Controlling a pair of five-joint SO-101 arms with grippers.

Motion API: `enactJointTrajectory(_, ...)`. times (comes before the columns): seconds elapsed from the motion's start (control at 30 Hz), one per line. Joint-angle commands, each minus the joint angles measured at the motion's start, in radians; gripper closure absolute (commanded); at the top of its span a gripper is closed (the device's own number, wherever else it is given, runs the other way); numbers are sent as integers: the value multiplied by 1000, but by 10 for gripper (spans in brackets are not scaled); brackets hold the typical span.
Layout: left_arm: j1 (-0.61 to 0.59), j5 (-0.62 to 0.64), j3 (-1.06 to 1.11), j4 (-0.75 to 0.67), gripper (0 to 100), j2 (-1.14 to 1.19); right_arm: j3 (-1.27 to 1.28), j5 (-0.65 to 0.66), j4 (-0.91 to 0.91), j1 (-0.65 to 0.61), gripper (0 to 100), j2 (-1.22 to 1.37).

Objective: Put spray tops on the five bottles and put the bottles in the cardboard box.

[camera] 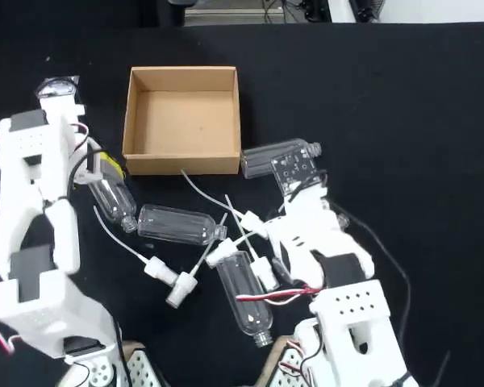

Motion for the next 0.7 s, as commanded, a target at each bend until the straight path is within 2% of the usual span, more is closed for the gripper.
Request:
enactJointTrajectory(0.0,21,25,-130,34,677,68,8,-6,-52,-8,754,-54)
enactJointTrajectory(0.2,18,20,-140,0,705,164,12,-6,-48,-6,754,-68)
enactJointTrajectory(0.47,-84,17,-84,-110,708,176,13,-6,-51,-8,754,-68)
enactJointTrajectory(0.67,-159,-9,-85,-114,709,186,13,-8,-51,-8,754,-68)
